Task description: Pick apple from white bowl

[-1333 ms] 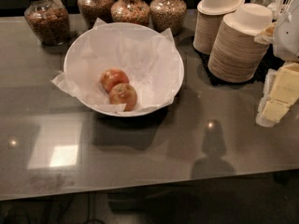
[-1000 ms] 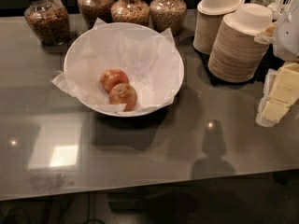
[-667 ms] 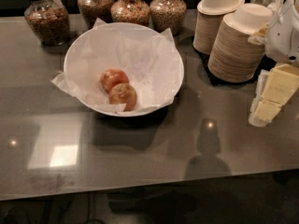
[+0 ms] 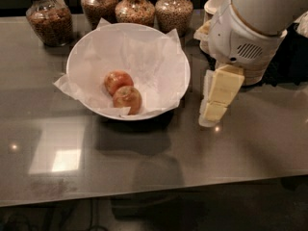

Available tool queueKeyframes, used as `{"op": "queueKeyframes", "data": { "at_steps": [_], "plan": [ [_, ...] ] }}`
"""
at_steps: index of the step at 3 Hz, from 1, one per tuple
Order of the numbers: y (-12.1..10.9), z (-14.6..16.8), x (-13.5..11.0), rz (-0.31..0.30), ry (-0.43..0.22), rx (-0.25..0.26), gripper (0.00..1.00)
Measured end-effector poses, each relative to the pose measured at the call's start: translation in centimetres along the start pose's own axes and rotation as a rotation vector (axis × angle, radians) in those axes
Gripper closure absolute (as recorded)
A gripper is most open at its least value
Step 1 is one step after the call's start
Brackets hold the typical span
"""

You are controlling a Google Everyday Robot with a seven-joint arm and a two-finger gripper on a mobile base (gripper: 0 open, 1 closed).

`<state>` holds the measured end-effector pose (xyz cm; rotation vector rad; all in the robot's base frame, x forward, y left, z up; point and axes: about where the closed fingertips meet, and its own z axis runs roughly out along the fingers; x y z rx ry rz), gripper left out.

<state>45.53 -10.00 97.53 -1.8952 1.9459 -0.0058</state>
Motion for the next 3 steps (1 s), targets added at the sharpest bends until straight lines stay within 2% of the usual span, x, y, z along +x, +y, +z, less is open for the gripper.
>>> {"op": "queueKeyframes", "data": {
  "at_steps": [1,2,3],
  "plan": [
    [-0.26,-0.34,-3.22,-0.049,-0.033,0.029,0.00],
    [-0.26,-0.37,-3.29,-0.050,-0.034,0.030,0.00],
    [-0.67,-0.42,-3.45,-0.013,-0.075,0.062,0.00]
  ]
}}
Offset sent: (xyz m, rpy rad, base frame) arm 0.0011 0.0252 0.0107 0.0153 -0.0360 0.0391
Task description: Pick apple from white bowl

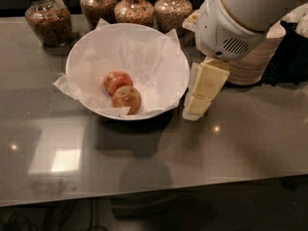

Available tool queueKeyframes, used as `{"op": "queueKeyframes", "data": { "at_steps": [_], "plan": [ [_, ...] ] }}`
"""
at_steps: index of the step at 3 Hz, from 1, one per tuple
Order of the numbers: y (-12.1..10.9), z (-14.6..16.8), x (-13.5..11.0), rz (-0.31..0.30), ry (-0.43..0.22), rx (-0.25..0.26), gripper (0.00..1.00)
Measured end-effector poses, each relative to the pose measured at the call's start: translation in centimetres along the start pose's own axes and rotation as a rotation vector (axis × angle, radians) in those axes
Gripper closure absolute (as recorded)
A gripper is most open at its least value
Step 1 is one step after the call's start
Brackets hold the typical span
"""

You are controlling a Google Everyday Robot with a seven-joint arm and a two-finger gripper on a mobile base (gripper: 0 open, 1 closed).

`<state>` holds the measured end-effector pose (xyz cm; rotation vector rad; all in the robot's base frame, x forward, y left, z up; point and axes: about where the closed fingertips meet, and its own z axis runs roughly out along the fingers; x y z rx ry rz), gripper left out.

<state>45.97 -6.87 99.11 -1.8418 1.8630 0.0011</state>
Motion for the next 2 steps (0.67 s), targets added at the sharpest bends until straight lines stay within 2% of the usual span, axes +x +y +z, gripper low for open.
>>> {"op": "queueKeyframes", "data": {
  "at_steps": [1,2],
  "plan": [
    [-1.6,0.1,-2.1,-0.013,-0.083,0.054,0.00],
    [-3.1,0.8,-4.2,-0.043,-0.160,0.065,0.16]
  ]
}}
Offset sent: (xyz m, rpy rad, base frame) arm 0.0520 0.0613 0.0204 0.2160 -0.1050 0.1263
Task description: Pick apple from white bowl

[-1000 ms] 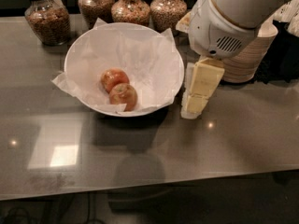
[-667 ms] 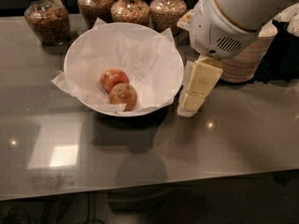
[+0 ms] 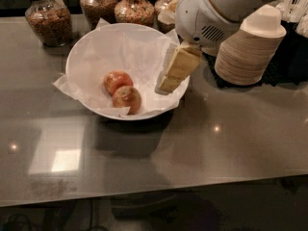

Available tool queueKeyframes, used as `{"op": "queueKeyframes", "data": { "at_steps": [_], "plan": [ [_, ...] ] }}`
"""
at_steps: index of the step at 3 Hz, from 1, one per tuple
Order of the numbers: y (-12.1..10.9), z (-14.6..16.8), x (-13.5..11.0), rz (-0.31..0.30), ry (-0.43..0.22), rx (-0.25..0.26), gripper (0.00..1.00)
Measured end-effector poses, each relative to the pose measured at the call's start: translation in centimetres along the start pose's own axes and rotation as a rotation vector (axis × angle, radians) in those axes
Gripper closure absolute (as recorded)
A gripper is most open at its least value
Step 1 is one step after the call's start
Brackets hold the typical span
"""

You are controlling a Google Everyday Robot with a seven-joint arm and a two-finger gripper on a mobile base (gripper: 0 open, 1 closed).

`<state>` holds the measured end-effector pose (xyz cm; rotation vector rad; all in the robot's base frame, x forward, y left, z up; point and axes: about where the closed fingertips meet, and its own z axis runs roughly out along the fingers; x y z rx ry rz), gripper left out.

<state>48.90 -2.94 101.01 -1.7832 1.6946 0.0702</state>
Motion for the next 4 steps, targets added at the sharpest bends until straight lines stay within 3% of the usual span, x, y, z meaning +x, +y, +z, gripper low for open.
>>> {"op": "queueKeyframes", "data": {
  "at_steps": [2,4],
  "plan": [
    [-0.4,4.2,-1.5,-0.037,-0.132,-0.052,0.12],
    [-0.8,8.2,-0.5,-0.053,-0.210,-0.093,0.29]
  ]
}}
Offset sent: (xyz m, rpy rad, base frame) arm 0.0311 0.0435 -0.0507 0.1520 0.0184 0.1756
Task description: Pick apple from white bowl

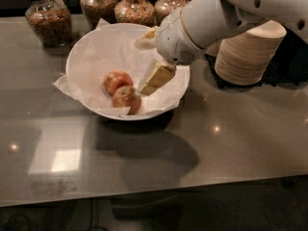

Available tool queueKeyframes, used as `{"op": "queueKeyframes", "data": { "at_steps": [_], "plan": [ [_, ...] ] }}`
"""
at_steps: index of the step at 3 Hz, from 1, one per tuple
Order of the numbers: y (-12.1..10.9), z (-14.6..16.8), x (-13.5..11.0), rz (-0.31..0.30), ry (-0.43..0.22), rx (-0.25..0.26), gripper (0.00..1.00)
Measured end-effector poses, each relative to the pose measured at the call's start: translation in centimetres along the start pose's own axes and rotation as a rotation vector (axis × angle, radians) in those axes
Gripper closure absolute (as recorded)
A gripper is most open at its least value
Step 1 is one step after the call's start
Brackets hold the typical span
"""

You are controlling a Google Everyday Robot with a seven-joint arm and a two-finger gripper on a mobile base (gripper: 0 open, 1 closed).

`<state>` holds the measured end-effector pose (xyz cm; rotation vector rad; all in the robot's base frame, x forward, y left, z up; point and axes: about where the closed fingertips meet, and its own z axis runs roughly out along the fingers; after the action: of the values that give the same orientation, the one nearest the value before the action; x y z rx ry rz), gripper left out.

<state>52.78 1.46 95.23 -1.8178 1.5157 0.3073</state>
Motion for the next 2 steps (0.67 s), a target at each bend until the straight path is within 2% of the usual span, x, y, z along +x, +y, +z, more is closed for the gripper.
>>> {"op": "queueKeyframes", "data": {
  "at_steps": [1,2],
  "plan": [
    [-0.46,0.76,0.53,0.008,-0.039,-0.008,0.33],
    [-0.58,1.46,1.38,0.045,-0.124,-0.035,0.33]
  ]
}}
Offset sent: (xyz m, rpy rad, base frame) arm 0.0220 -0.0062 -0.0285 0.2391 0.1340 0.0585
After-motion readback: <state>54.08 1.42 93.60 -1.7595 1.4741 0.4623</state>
